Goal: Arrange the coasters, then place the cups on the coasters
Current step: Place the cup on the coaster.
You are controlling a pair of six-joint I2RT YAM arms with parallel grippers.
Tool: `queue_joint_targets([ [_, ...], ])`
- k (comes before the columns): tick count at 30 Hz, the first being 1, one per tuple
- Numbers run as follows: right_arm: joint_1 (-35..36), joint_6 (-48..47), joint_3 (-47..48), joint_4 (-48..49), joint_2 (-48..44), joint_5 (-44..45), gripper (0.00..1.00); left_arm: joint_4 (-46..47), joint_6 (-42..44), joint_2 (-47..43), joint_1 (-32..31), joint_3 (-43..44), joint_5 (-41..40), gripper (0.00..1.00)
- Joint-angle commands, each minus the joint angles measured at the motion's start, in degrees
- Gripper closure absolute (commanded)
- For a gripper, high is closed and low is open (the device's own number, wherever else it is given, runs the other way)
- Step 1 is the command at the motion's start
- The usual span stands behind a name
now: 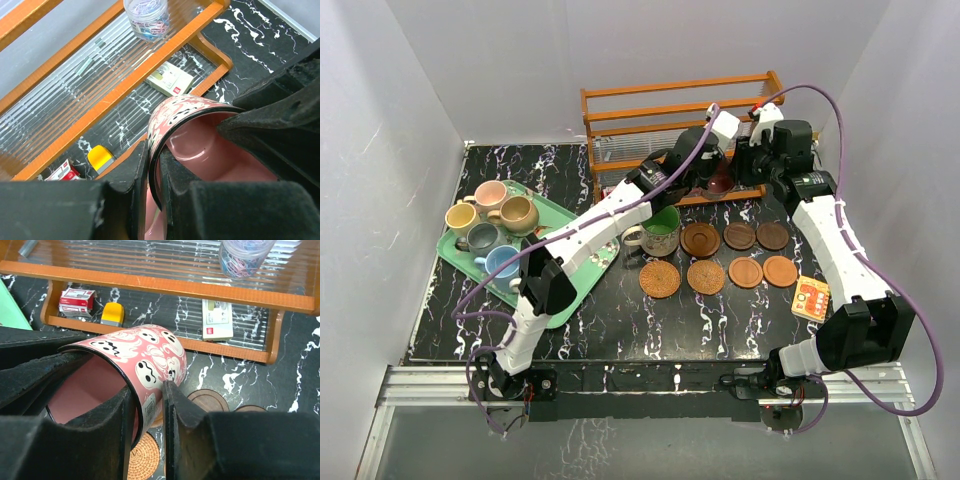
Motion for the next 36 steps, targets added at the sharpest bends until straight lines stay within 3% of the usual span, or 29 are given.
queue_joint_targets([
  [1,-0.64,-0.83,0.08,2.36,-0.24,6.8,0.79,7.11,0.0,-5.58,-0.98,-0.44,0.0,1.0],
  [6,-0.58,-1.47,-0.37,2.49,-1.16,9.05,1.0,7.86,0.21,-7.53,-0.96,-3.25,4.43,1.0],
  [13,-0.67,-2.13,-1.16,2.92,-2.02,11.13,1.0,6.45,0.14,-8.24,-0.96,-3.35,11.74,0.94],
  [22,-0.86,-2.69,-2.0,3.49,-3.35,12.81,1.0,5.86,1.26,-9.42,-0.95,-4.83,15.86,0.76],
  [31,-2.7,-4.7,-4.16,3.8,-4.84,14.46,1.0,5.27,4.14,-11.71,-0.97,-8.3,16.07,0.72],
  [36,-5.36,-9.16,-4.52,1.96,-5.27,10.89,1.0,3.54,8.35,-14.22,-0.97,-11.87,14.53,0.7],
])
